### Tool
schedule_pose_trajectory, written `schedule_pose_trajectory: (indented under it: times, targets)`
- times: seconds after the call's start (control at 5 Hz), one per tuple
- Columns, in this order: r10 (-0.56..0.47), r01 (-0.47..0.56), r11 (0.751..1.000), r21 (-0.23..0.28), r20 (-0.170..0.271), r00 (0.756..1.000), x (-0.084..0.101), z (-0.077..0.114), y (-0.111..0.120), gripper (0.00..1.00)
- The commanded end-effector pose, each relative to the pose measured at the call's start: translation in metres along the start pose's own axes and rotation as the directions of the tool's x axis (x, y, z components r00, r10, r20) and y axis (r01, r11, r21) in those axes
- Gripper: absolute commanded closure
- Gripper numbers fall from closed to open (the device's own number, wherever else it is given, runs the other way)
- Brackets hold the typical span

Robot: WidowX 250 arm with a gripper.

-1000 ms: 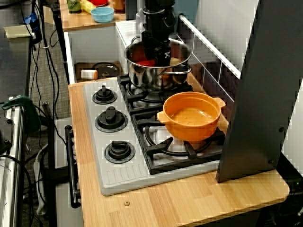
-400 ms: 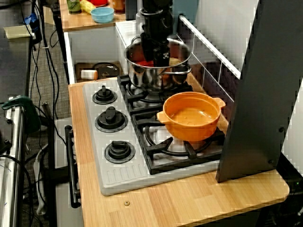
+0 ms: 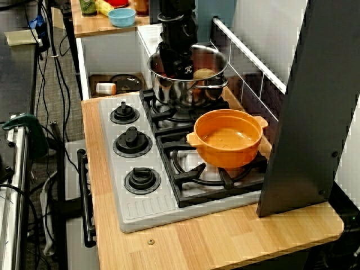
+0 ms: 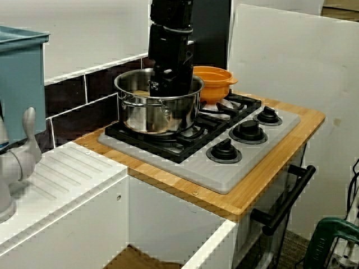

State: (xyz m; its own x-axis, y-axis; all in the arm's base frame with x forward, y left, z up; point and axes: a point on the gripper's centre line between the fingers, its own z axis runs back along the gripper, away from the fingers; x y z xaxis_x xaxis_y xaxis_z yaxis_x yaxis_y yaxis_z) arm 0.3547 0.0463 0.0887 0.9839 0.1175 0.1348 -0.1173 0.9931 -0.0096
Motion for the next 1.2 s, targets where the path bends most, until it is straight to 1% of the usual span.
schedule_pose_trajectory:
  times: [0.0,0.4,0.6,1.0]
  targets:
    - [-0.013,0.012,1.0,0.014,0.091,0.996,-0.0035,0.0229,-0.0038,0.0]
    - [-0.013,0.01,0.999,0.032,0.113,0.993,-0.005,0.0168,-0.0041,0.0]
    - [-0.013,0.009,1.0,0.03,0.119,0.993,-0.0047,0.0172,-0.0048,0.0]
    - [-0.002,-0.002,0.999,0.034,0.114,0.993,-0.0002,0.0133,-0.0008,0.0]
